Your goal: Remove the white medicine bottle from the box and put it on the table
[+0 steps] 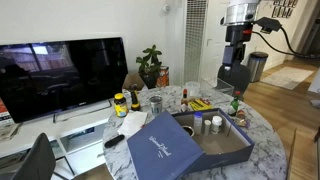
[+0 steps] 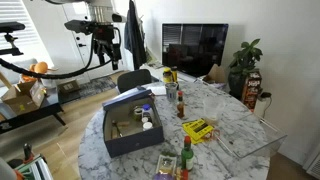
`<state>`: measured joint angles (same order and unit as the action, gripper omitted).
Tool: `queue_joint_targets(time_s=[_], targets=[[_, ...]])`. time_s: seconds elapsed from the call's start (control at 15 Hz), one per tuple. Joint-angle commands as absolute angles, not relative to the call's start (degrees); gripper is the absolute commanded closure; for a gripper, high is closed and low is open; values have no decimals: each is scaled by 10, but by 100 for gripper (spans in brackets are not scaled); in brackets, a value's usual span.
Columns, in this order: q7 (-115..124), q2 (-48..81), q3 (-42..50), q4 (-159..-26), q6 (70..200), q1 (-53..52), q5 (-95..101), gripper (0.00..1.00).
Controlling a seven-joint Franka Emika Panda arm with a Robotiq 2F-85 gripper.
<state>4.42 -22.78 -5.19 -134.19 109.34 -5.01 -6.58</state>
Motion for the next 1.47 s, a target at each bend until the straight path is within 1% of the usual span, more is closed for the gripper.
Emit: queue_joint_targets(time_s=[0.0,0.27,0.53,0.93,1.0,1.07,1.33,1.4], targets=[[44,-228,-52,-1341,1092,-50,-66,0],[44,-228,-52,-1341,1092,-50,-66,0],[51,-152,-48,-1366,1160,-27,-16,0],[80,-3,-28,-1410,1315,-1,8,0],[74,23,-23,-1402,1300,0,-3,0],[62,-18,-25,-1408,1293,-6,-7,0],[62,28,-18,-1402,1298,-4,-7,0],[77,11,-20,-1424,1382,-10,23,0]])
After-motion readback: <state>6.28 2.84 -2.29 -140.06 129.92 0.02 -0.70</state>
